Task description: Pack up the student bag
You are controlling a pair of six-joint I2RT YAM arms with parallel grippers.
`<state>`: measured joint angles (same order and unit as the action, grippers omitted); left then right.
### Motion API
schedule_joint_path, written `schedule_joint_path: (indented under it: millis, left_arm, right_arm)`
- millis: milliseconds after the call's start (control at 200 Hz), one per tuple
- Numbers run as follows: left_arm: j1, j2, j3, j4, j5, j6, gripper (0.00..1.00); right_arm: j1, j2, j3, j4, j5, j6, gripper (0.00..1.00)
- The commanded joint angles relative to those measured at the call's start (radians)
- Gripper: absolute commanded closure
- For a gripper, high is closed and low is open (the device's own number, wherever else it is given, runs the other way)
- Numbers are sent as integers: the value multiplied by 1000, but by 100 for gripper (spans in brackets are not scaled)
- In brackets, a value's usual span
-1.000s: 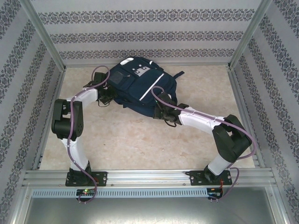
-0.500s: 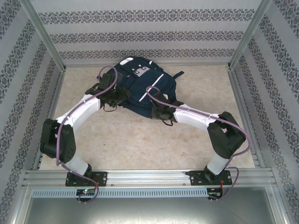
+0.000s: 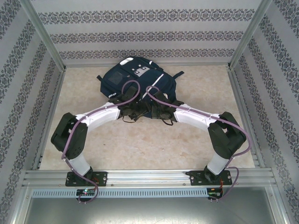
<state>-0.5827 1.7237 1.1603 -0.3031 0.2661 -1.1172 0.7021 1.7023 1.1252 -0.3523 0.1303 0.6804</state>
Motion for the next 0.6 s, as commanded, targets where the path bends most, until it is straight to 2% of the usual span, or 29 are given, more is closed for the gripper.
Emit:
schedule_joint_path:
  millis: [0,220,360,405,465,505,599]
  left_arm:
    - [-4,50,42,58,-14,-67,40]
    - [-2,136,94,106,-47,-77,37]
    - [0,153,112,110,-71,-64,40]
    - [0,158,114,113,-84,-54,52]
    - [1,164,116,106,-110,-42,83]
    - [3,166,119,95,-130,-33,98]
    - [16,162,127,28,-176,-8,100]
  right_arm:
    - [2,-50,-9,12,-26,-10,100]
    - [9,-72,-24,12,-32,-7,100]
    - [12,-82,-39,17,-30,1,100]
    - [12,-82,-41,16,-29,2,100]
    - [13,-81,-41,15,-30,6,100]
    - [11,-80,-39,13,-28,5,100]
    - [8,-82,-32,-2,-16,0,100]
